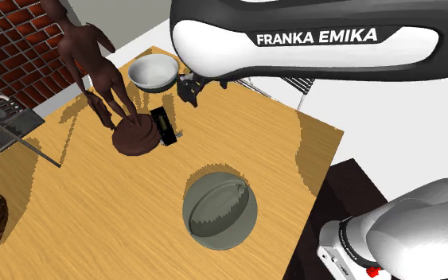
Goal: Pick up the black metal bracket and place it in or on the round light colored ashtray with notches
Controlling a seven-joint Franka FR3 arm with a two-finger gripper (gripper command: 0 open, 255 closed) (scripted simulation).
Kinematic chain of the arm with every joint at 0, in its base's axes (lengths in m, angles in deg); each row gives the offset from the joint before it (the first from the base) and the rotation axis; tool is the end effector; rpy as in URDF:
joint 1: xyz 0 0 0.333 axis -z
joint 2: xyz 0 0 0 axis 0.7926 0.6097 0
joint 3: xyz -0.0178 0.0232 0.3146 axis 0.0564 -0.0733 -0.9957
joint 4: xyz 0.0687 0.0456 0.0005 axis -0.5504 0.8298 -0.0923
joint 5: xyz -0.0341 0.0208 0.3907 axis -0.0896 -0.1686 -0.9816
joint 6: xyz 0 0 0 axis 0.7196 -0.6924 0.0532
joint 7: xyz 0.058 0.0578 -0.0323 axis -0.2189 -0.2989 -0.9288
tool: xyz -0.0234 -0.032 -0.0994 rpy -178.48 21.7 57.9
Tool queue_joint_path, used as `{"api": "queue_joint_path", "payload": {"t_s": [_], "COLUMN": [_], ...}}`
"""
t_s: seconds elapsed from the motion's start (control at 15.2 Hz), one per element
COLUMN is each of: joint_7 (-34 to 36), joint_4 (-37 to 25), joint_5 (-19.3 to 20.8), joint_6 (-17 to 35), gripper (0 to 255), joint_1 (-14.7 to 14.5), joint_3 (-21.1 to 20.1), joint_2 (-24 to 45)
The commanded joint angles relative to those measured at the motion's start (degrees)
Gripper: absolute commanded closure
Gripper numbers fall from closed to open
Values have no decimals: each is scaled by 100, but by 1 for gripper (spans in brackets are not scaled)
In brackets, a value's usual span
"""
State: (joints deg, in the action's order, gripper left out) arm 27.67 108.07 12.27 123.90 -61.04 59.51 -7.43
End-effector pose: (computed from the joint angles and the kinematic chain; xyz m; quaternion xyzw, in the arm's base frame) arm 0.4079 0.3049 0.5302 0.9836 0.1655 0.0688 0.0181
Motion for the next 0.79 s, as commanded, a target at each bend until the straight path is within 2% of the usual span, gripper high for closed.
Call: {"api": "queue_joint_path", "payload": {"t_s": [0.0,0.33,0.59,0.73], "joint_7": [266,872,1317,1342], "joint_4": [-325,-1138,-1890,-1800], "joint_5": [169,705,1209,1248], "joint_6": [95,199,158,291], "gripper": [0,0,0,0], "joint_1": [-41,-251,-555,-571], "joint_3": [-203,-565,-721,-695], "joint_2": [436,1453,2289,2341]}}
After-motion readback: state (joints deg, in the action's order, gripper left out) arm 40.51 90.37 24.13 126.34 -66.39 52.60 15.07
